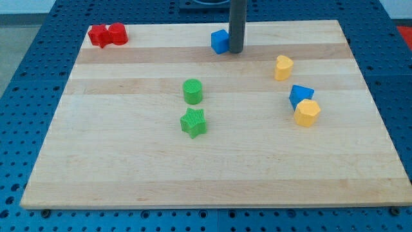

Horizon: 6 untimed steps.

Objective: Move the blue triangle to the left of the blue cube

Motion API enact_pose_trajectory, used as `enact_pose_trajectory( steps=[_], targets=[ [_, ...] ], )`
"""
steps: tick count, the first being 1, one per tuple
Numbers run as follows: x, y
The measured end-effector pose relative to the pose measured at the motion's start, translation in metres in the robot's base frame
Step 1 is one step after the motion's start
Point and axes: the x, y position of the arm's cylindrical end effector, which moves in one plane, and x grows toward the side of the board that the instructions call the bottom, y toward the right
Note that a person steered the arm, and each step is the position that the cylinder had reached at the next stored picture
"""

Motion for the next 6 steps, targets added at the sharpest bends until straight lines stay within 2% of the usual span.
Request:
enact_pose_trajectory(
  steps=[2, 3, 4, 6],
  targets=[
    [-0.022, -0.058],
    [-0.031, -0.063],
    [-0.022, -0.039],
    [0.085, 0.0]
  ],
)
